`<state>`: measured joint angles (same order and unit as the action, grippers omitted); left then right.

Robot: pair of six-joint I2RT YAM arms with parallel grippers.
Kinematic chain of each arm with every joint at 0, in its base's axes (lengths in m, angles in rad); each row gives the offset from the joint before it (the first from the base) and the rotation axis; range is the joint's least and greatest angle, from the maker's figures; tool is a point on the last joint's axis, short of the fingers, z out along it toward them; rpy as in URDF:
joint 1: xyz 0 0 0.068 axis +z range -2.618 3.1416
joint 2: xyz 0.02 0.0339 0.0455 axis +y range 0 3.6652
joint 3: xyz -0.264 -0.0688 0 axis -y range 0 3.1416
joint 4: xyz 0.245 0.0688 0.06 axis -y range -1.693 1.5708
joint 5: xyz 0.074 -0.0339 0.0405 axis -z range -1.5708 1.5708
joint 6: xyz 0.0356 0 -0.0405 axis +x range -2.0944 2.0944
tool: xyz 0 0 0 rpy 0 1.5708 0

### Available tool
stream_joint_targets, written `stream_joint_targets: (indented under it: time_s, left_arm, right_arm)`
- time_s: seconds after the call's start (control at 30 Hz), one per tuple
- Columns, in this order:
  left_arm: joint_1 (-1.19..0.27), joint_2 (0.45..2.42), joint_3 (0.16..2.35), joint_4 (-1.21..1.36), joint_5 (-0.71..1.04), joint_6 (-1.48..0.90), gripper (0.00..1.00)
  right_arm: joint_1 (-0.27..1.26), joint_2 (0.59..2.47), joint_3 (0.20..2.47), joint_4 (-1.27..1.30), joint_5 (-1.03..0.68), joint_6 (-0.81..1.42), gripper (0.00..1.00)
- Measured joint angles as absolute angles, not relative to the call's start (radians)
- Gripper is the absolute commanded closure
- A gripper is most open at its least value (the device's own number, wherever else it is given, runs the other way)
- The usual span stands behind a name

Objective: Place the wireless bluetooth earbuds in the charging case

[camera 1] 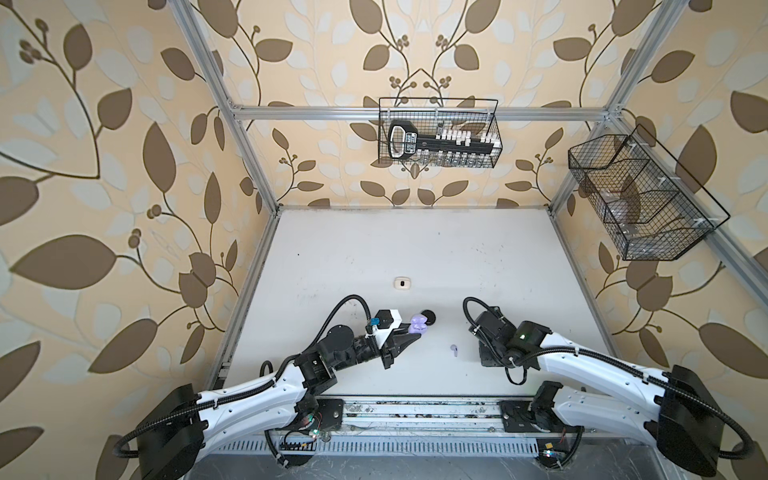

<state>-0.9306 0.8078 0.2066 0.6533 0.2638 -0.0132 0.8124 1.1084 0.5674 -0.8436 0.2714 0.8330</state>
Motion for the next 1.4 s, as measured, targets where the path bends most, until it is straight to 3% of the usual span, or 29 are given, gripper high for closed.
stream_joint_targets:
  time_s: [0.77, 0.97, 1.17, 1.4]
  left_arm:
    - [-0.93, 0.778, 0.185, 0.63, 0.252, 0.001, 1.0]
    - [-0.93, 0.754, 0.177, 0.618, 0.252, 0.002, 1.0]
    - [-0.93, 0.725, 0.176, 0.59, 0.252, 0.003, 1.0]
    - [-0.93, 0.681, 0.174, 0.578, 0.252, 0.005, 1.0]
  right_arm:
    - [0.807, 1.304, 0.599, -0.769, 0.262, 0.791, 0.86]
    - [0.754, 1.357, 0.635, -0.713, 0.262, 0.747, 0.79]
    - [0.714, 1.441, 0.698, -0.661, 0.298, 0.698, 0.63]
    - [0.69, 1.496, 0.742, -0.628, 0.345, 0.658, 0.57]
